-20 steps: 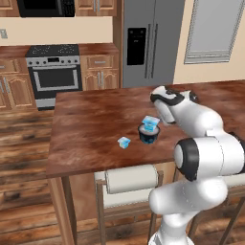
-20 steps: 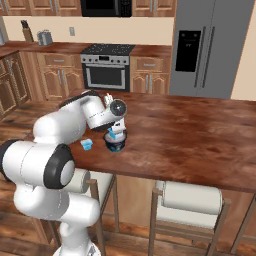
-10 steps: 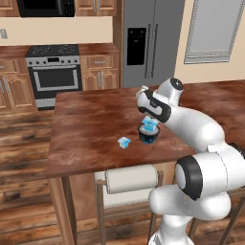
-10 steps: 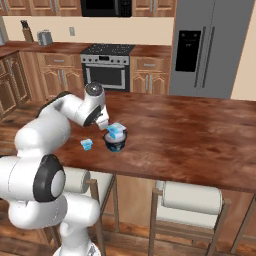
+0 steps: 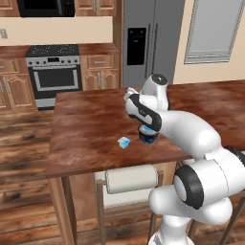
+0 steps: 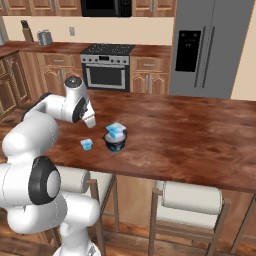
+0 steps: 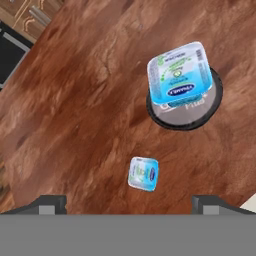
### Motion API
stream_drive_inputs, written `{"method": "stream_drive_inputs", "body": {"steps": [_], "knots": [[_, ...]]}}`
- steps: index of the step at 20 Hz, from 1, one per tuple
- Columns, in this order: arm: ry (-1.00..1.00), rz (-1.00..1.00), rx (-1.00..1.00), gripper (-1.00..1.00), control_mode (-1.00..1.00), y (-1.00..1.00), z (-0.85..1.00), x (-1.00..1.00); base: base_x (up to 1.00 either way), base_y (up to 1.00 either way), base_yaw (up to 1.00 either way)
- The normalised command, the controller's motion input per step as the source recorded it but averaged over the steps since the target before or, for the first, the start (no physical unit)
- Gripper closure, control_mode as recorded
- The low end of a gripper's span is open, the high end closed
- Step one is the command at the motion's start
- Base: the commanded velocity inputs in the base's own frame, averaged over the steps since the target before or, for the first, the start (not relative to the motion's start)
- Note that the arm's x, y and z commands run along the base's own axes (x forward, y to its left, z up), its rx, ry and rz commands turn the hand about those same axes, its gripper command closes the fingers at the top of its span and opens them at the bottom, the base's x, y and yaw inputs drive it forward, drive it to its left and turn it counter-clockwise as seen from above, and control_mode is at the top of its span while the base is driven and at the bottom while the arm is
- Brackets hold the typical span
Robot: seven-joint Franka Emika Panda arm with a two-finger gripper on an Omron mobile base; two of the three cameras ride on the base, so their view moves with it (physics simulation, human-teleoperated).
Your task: Stack the yogurt containers by placing the smaller containers on top of the larger containers.
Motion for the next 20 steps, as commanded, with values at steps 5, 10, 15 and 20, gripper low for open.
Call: {"method": "stream_drive_inputs", "body": {"steps": [5, 10, 15, 20], "knots": [[0.03, 0.0, -0.01, -1.0, -1.0, 0.03, -0.14, -0.01, 0.0, 0.0, 0.0], [0.07, 0.0, -0.07, -1.0, -1.0, 0.08, -0.39, -0.08, 0.0, 0.0, 0.0], [0.08, 0.0, -0.07, -1.0, -1.0, 0.13, -0.33, -0.02, 0.0, 0.0, 0.0], [0.06, 0.0, -0.04, -1.0, -1.0, 0.14, -0.27, 0.02, 0.0, 0.0, 0.0]]}}
